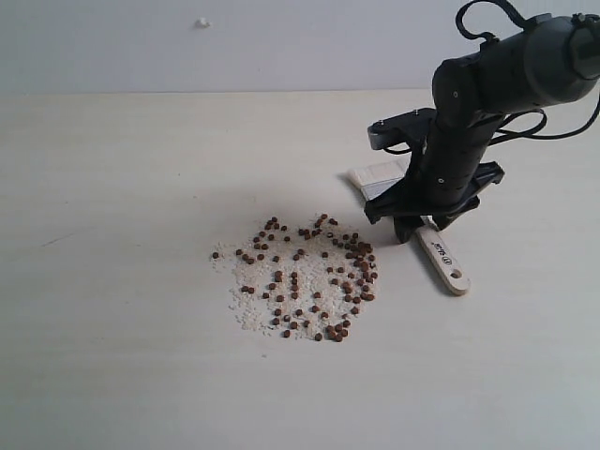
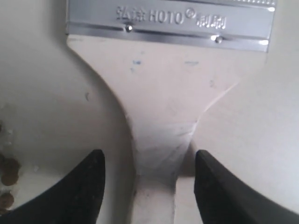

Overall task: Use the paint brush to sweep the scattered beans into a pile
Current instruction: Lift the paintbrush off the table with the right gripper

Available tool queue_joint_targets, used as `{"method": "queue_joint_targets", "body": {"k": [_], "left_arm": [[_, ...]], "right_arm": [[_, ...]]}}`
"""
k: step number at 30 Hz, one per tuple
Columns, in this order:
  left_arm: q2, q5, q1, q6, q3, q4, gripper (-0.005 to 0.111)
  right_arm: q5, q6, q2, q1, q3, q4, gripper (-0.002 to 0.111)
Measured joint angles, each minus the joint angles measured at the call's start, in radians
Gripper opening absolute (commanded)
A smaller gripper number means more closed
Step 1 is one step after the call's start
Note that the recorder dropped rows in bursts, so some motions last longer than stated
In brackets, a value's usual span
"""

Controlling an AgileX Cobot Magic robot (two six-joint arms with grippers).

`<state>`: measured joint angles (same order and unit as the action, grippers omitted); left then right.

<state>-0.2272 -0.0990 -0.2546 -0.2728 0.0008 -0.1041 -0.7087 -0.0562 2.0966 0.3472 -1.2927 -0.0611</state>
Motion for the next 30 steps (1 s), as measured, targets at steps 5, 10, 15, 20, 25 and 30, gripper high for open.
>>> {"method": "queue_joint_targets", "body": {"k": [5,10,15,20,25,30], "left_arm": [[0.000,0.000,0.000,0.000,0.000,0.000,0.000],[0.000,0.000,0.000,0.000,0.000,0.000,0.000],[0.000,0.000,0.000,0.000,0.000,0.000,0.000],[0.000,0.000,0.000,0.000,0.000,0.000,0.000],[0.000,0.000,0.000,0.000,0.000,0.000,0.000],[0.000,0.000,0.000,0.000,0.000,0.000,0.000]], "right_arm": [[0.000,-0.001,0.000,0.000,-0.004,0.000,0.047],[-0.007,-0.001,0.000,0.000,-0.004,0.006,0.028],[-0.009,-0.001,0.000,0.000,-0.004,0.008,0.005],[-0.009,-0.001,0.000,0.000,-0.004,0.008,0.000],[-0.011,0.001,-0.001,0.000,-0.004,-0.029,0.000],[-0.024,0.001,-0.048,0.000,-0.004,-0.062,0.000]]}}
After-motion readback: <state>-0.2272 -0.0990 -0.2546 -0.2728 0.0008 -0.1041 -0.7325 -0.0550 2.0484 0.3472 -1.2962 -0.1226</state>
